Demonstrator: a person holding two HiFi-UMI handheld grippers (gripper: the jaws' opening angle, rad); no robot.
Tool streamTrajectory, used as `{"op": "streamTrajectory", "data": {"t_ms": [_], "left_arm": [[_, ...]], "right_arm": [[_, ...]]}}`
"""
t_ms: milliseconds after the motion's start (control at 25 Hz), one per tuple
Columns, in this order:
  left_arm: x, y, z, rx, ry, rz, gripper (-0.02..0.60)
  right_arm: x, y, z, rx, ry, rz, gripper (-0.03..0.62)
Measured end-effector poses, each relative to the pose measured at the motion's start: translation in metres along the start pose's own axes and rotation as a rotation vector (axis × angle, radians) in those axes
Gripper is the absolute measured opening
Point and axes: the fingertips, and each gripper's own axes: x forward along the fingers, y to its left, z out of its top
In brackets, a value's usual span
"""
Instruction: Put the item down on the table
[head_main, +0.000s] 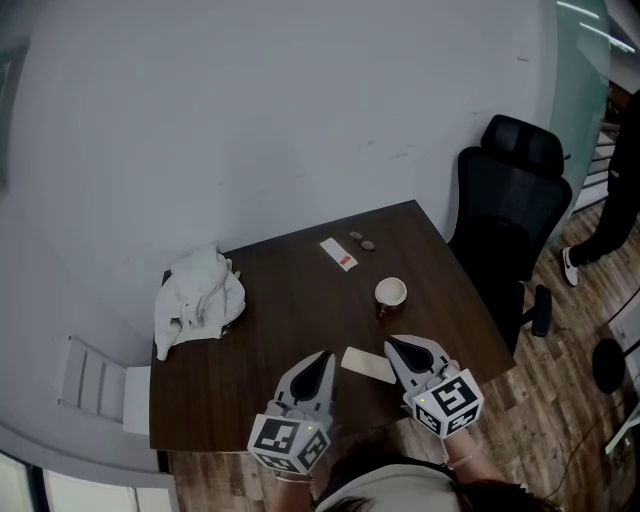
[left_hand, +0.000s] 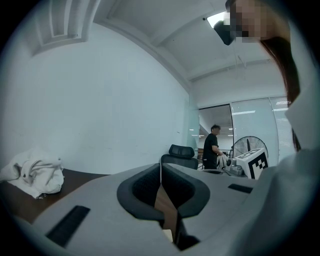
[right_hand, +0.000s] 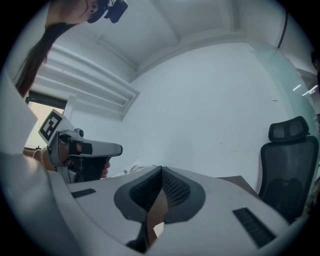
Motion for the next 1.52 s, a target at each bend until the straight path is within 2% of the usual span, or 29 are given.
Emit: {"op": "streamTrajectory", "data": {"t_ms": [800,1520], "left_arm": [[0.005,-0.008,0.005,0.029,0.007,-0.005,0.025],[0.003,-0.010,0.000,0.020,0.013,-0.025,0.025]], "right_arm": [[-0.021,-0.011,0.023,-0.014,-0.044,-0.050,0.008],[-0.029,-0.012,0.023,-0.014,-0.045,-0.098,0.006]]}}
